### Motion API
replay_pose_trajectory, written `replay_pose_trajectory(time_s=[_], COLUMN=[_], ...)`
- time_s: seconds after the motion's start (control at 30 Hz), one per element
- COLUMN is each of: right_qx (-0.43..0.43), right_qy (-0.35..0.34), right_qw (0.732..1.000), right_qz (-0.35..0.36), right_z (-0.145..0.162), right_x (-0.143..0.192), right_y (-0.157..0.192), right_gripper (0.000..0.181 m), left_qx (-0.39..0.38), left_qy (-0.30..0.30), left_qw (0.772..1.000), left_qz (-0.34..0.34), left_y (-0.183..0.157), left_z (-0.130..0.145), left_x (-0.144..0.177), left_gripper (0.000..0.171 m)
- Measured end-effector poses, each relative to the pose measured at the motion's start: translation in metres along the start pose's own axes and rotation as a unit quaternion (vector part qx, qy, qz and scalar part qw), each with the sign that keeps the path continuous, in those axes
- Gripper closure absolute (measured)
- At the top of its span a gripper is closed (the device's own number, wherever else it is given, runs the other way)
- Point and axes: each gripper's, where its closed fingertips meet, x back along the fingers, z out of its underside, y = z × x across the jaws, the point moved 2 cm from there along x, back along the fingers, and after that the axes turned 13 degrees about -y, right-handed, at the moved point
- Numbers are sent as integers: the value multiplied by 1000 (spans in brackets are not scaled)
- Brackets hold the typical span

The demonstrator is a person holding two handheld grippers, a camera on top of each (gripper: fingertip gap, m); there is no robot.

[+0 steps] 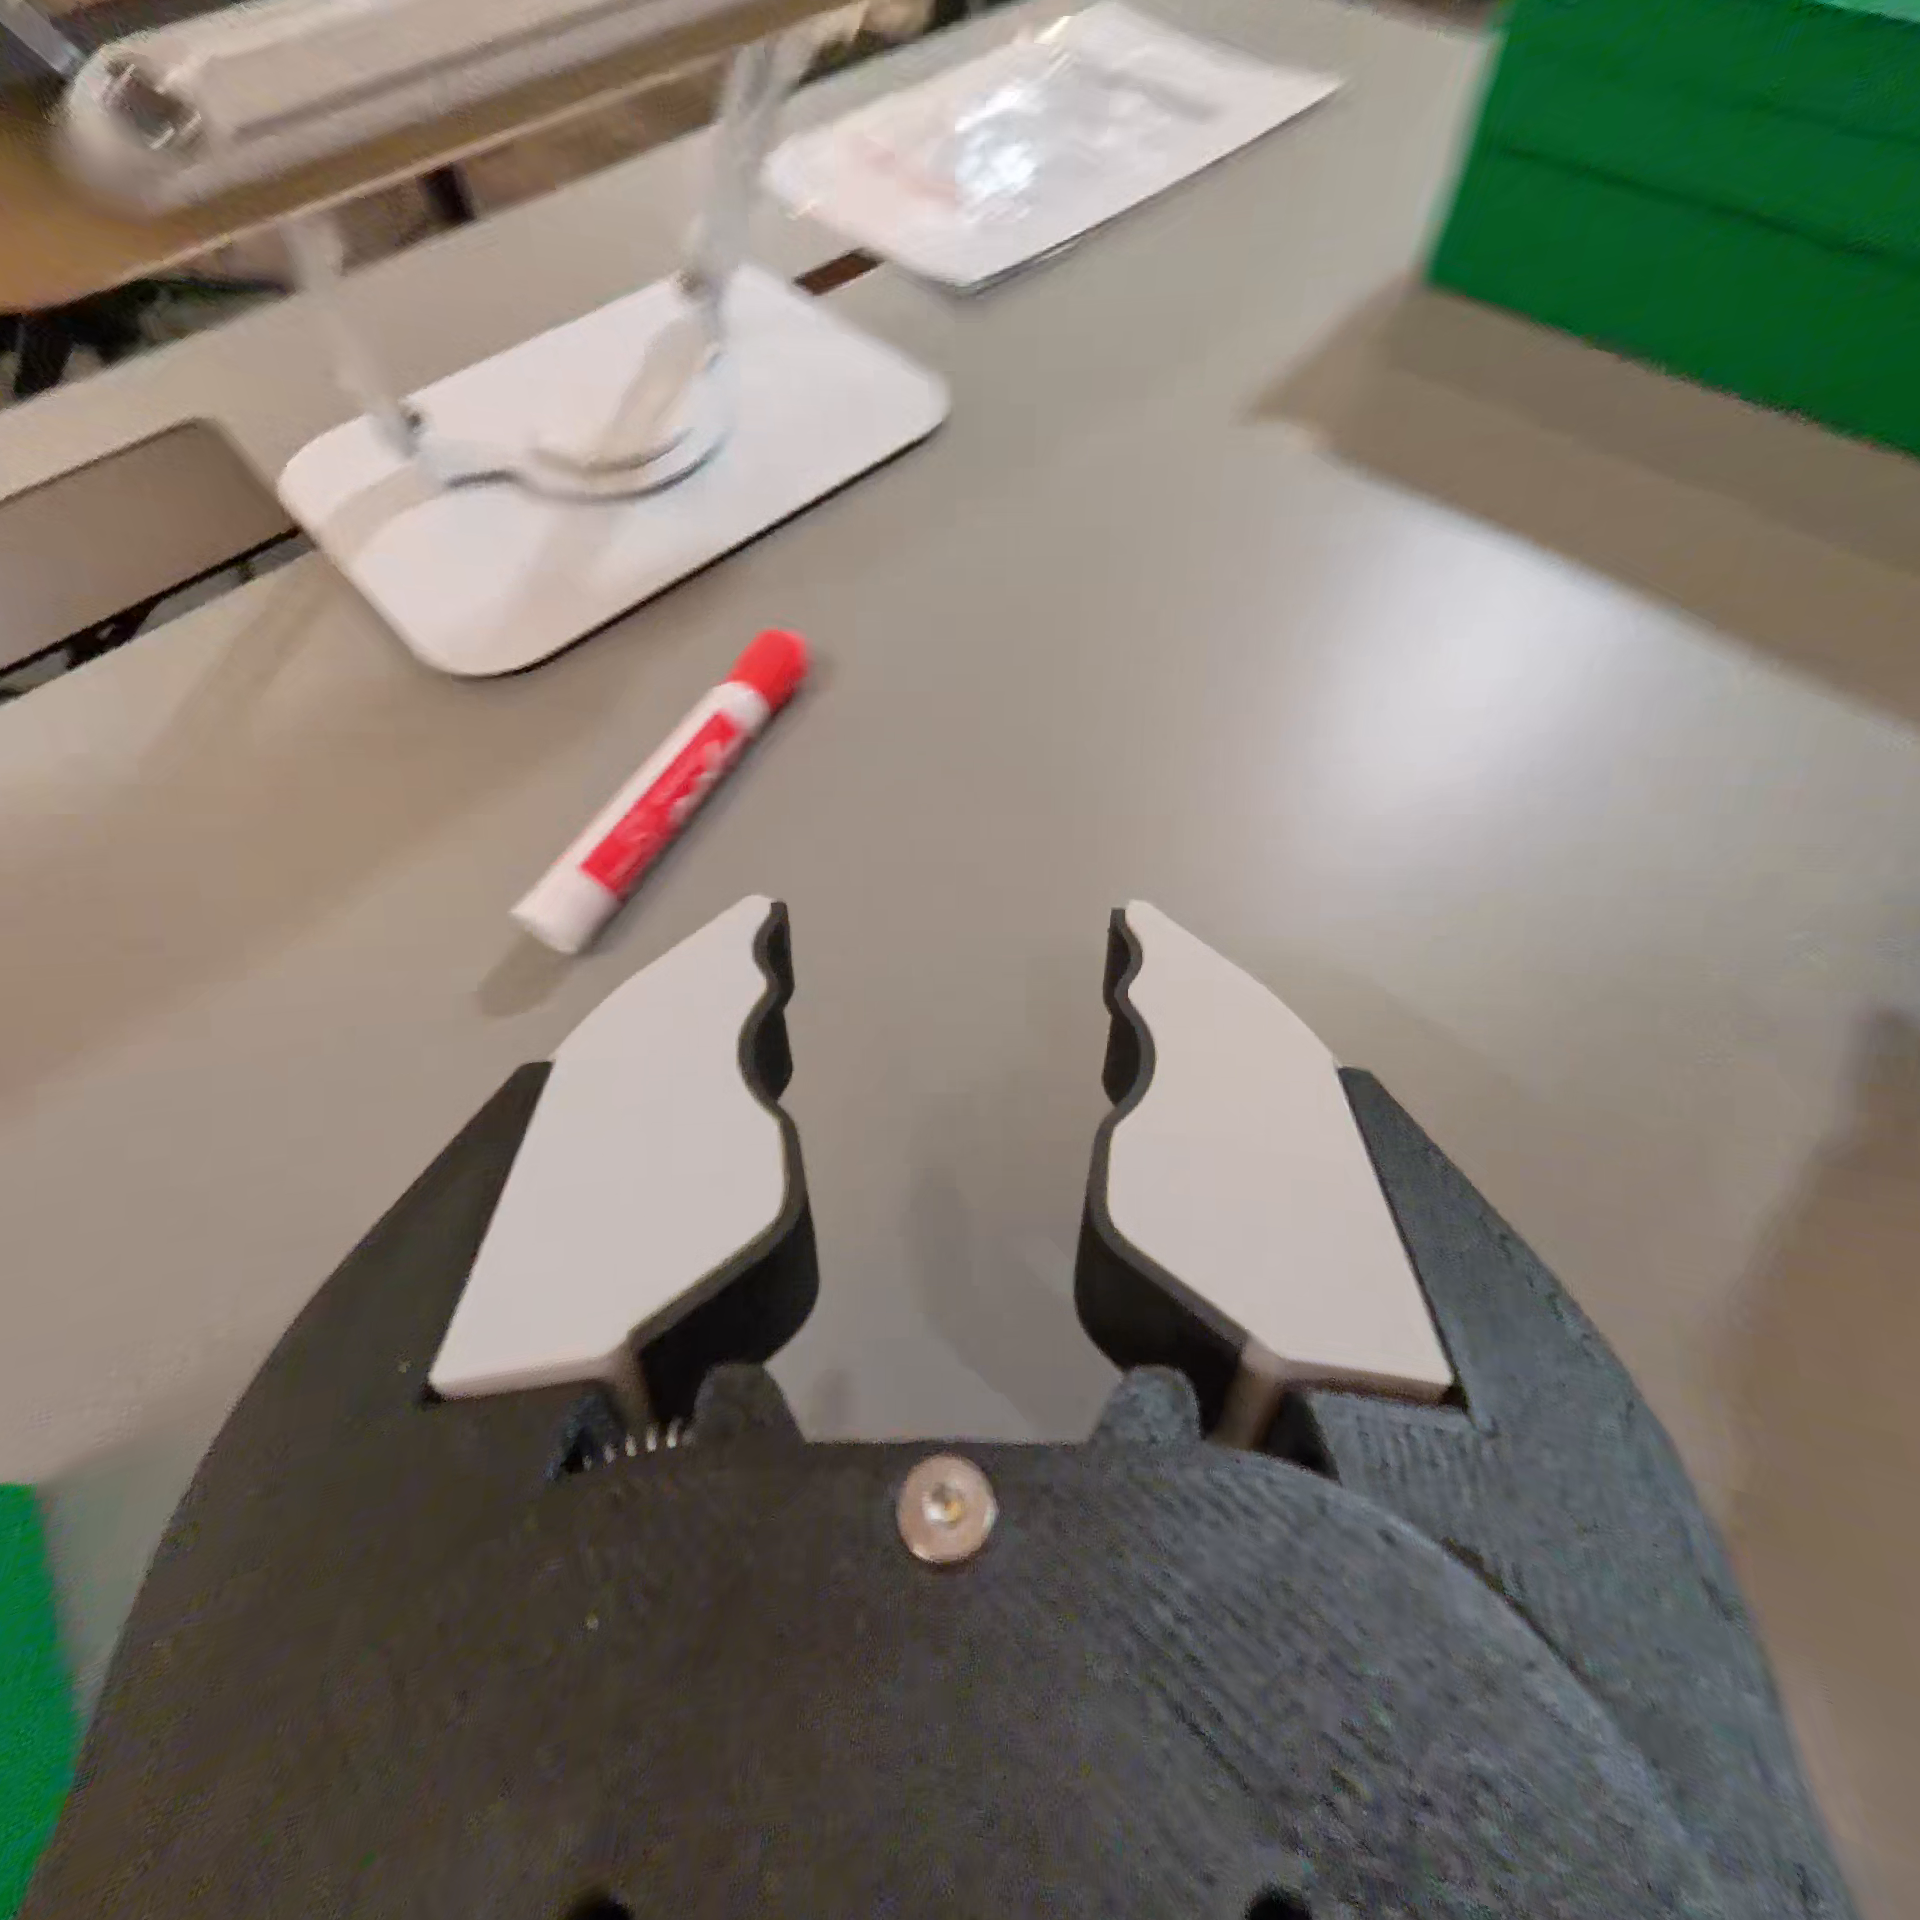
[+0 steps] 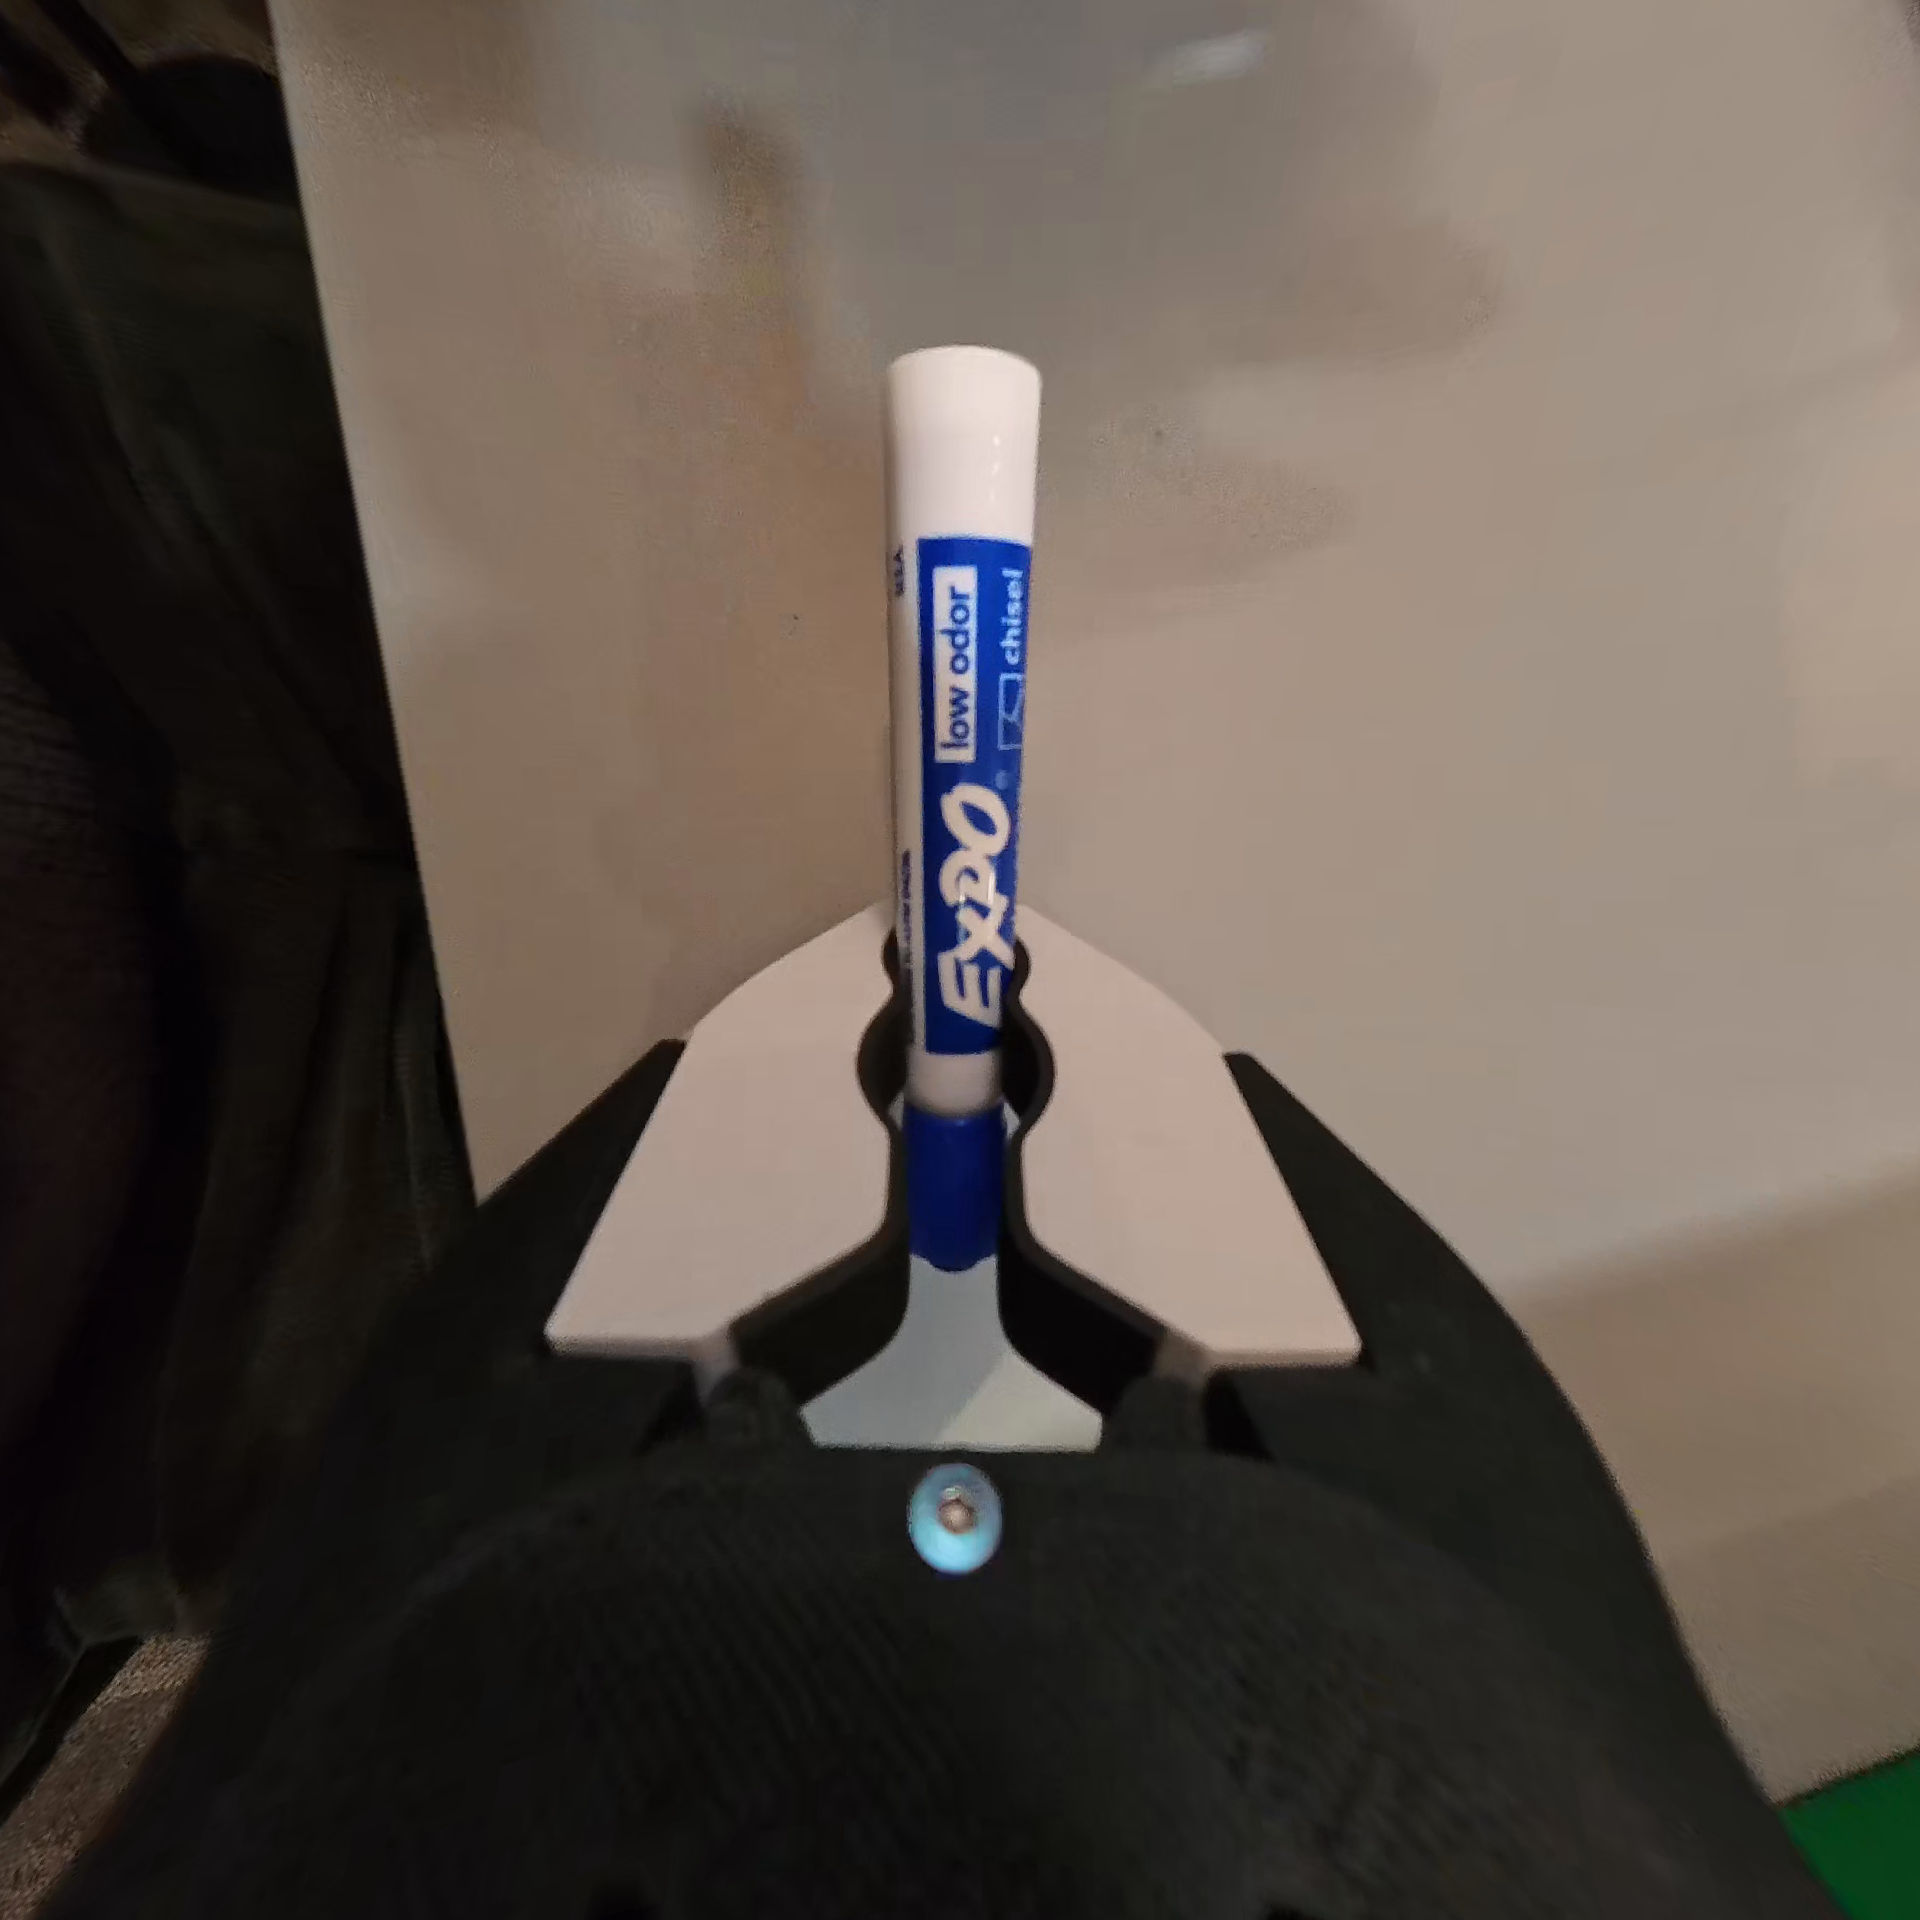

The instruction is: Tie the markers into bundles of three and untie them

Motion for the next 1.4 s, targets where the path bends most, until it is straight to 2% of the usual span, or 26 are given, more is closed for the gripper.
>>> replay_pose_trajectory(time_s=[0.1,0.17,0.27,0.3,0.33,0.4,0.43,0.53,0.63,0.7,0.83,1.0,1.07,1.2,1.4], right_qx=[2,1,-3,-6,-9,-18,-25,-39,-49,-47,-36,13,20,43,72], right_qy=[1,-3,-3,-5,-7,-11,-14,-16,-18,-16,-6,47,48,50,71], right_qw=[1000,1000,1000,1000,1000,1000,1000,999,999,999,999,998,997,995,991], right_qz=[-2,-7,-9,-11,-12,-12,-14,-13,-15,-18,-24,-35,-53,-74,-84], right_z=[1,1,3,4,5,7,9,17,20,20,20,26,21,8,0], right_x=[-4,-6,-8,-8,-8,-8,-8,-7,-6,-5,-2,-1,-3,-8,-13], right_y=[-2,-1,-3,-3,-4,-7,-8,-13,-14,-12,-9,5,14,25,36], right_gripper=[167,167,167,167,167,167,167,167,167,167,168,167,167,167,167], left_qx=[20,16,-28,-37,-27,-7,-6,-28,-16,3,5,-27,-37,-67,-89], left_qy=[85,106,124,141,141,155,154,155,125,77,24,-69,-74,-45,-29], left_qw=[996,993,989,987,989,988,988,987,992,997,999,986,978,966,955], left_qz=[-18,-46,-68,-64,-47,-9,-4,-11,-8,4,41,153,190,246,280], left_y=[52,80,106,109,107,100,97,90,64,39,-19,-109,-138,-177,-198], left_z=[21,31,39,43,42,44,45,46,38,22,-6,-27,-23,-2,3], left_x=[-38,-61,-80,-83,-85,-84,-82,-73,-53,-35,14,79,94,104,109], left_gripper=[112,114,116,113,119,145,149,150,150,151,151,151,151,151,151])
